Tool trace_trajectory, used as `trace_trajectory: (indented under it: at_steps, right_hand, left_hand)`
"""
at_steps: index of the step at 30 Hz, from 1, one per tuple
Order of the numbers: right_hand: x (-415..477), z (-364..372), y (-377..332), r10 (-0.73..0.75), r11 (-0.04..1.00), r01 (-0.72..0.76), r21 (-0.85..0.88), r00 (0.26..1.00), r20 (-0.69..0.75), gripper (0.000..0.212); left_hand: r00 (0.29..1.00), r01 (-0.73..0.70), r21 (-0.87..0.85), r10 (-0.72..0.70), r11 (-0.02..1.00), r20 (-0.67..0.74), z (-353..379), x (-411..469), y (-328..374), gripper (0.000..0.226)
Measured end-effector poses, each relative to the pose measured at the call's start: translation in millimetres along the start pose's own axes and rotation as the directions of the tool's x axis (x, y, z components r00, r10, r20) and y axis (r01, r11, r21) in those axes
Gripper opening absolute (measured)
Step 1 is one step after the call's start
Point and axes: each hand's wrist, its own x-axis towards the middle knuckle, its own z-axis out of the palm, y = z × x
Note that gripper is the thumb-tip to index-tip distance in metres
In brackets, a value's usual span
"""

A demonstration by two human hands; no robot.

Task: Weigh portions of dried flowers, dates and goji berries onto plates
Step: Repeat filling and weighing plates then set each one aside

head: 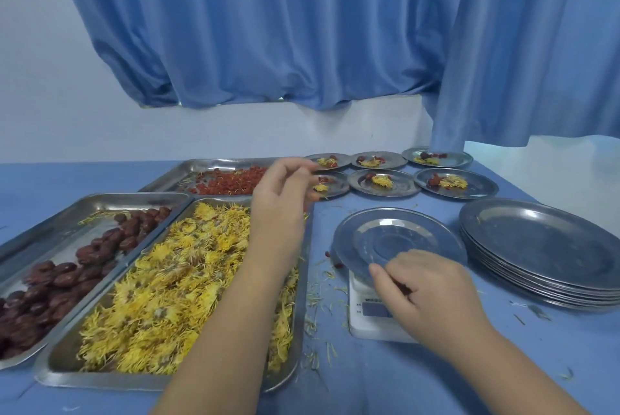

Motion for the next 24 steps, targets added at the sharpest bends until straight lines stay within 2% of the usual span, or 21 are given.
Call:
trace_trajectory:
  at_steps: [1,3,5,8,12,14,16,18,21,24]
  right_hand:
    - [-2,0,2,-0.006,1.0,0.006,-0.008,1.0,0.011,0.047]
    - [0,0,5,0.012,1.0,-0.012,0.002,1.0,0.013,0.047]
    - [4,-2,4,0.055,0.998,-0.056,0.029,0.998,0.024,0.047]
    - [7,-2,-1,0.051,0.998,-0.053,0.032,0.998,0.046,0.045]
    - [5,0,-8,0.038,0.998,-0.042,0.044,0.995,0.09,0.047]
    - [4,-1,-9,0.04,0.998,-0.044,0.043,0.994,0.105,0.047]
    - [3,-2,-7,0.053,0.997,-0.06,0.055,0.992,0.118,0.046]
    - [3,-4,-6,0.078,0.994,-0.088,0.068,0.987,0.139,0.046]
    - [3,-4,-6,0.096,0.992,-0.109,0.071,0.982,0.162,0.047]
    - [2,-2,-6,0.094,0.99,-0.11,0.084,0.98,0.176,0.051]
  left_hand:
    - [0.999,-0.007,0.031,0.009,1.0,-0.04,-13,6,4,0.023]
    - [1.0,0.004,0.219,0.001,0.976,-0.022,-46,20,7,0.023]
    - [0.998,0.025,0.434,-0.05,0.901,0.046,-84,34,8,0.022]
    - [0.988,0.107,0.589,-0.152,0.801,0.027,-138,55,12,0.016]
    - [0.937,0.04,0.885,-0.325,0.464,0.129,-170,64,3,0.016]
    - [0.886,-0.035,0.957,-0.435,0.287,0.162,-174,62,-8,0.013]
    - [0.838,-0.095,0.979,-0.517,0.178,0.176,-176,59,-19,0.011]
    - [0.824,-0.087,0.984,-0.544,0.155,0.158,-177,57,-30,0.008]
    - [0.818,-0.048,0.986,-0.56,0.161,0.132,-176,56,-42,0.029]
    - [0.808,-0.079,0.982,-0.565,0.173,0.165,-174,56,-46,0.031]
